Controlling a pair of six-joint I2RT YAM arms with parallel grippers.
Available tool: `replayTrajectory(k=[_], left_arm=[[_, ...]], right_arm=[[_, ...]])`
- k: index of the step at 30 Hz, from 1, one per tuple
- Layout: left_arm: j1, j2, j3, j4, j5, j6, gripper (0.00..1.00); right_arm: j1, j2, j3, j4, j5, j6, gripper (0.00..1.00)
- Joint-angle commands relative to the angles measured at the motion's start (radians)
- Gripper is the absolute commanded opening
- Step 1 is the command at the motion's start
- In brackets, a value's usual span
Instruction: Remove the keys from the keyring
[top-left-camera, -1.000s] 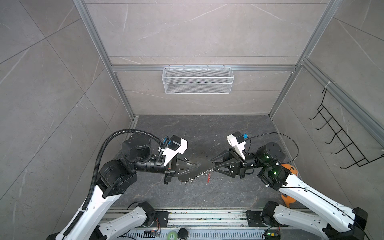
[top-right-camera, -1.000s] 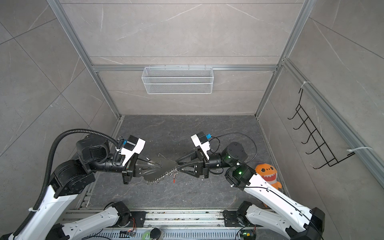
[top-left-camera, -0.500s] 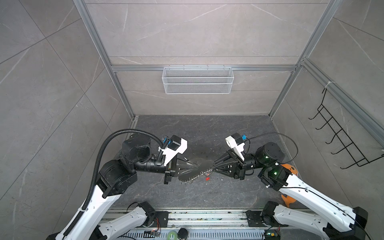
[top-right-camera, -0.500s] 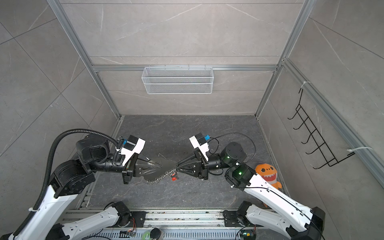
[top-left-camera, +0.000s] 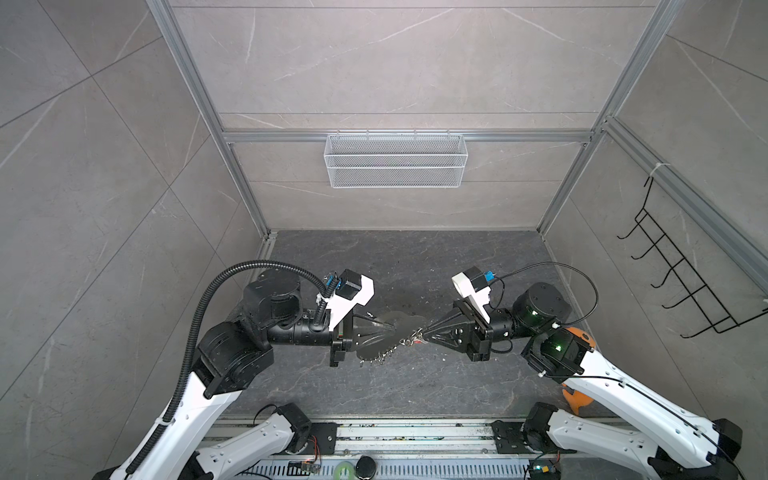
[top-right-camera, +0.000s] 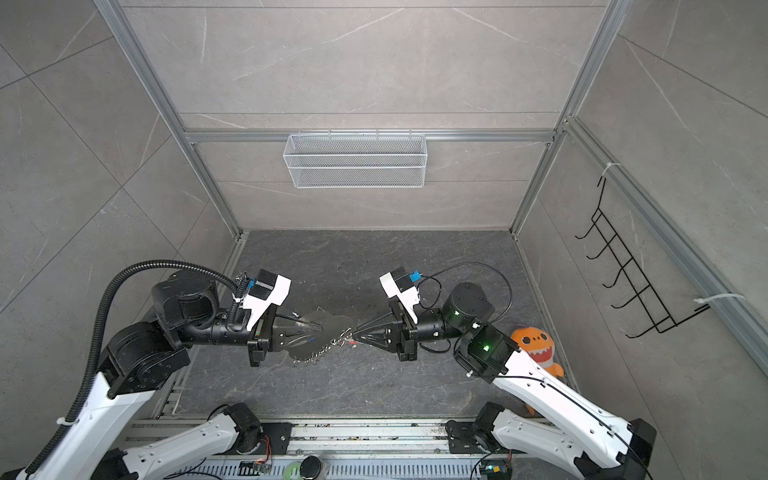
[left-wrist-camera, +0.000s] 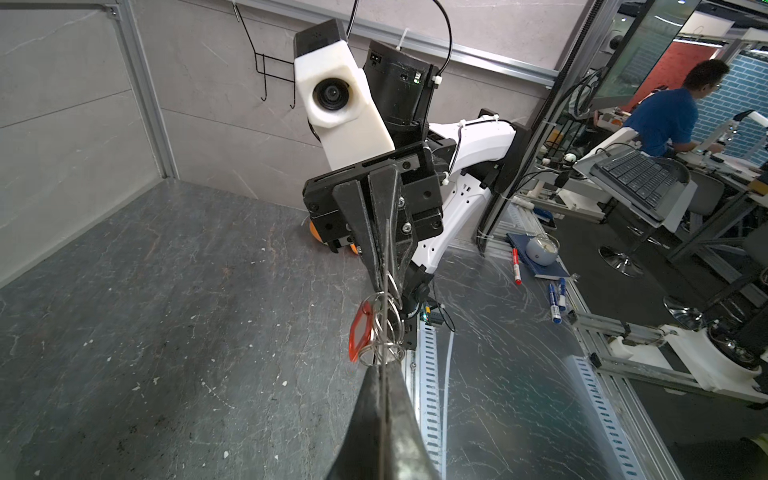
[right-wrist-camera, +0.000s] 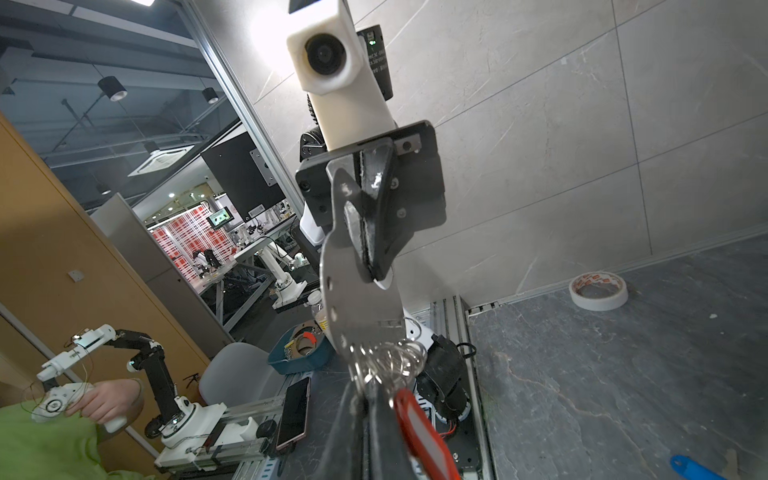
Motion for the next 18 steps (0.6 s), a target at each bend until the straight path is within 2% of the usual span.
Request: replayTrajectory(k=[1,7,14,18], left_arm=[[-0.003,-0.017,-0.01,0.035,-0.032,0.01,0.0],[-0.002,-0.033,-0.041,0.062,-0.093,-0.012,0.0],[-0.002,-0.073,-0.132,0.157,-0.232,-0.105,0.0],[-0.003,-0.108,-0.201,0.209,-0.301,-0.154,0.09]], right_arm=[[0.004,-0.017,0.04,-0.045,0.035,-0.03,0.03],[0.005,-0.004,0.102,-0.208,0.117,-0.066,0.0],[0.004,0.029,0.221,-0.439,0.22,-0.1,0.0],[0.005,0.063,0.319,-0.625,0.288,-0.141,0.0]])
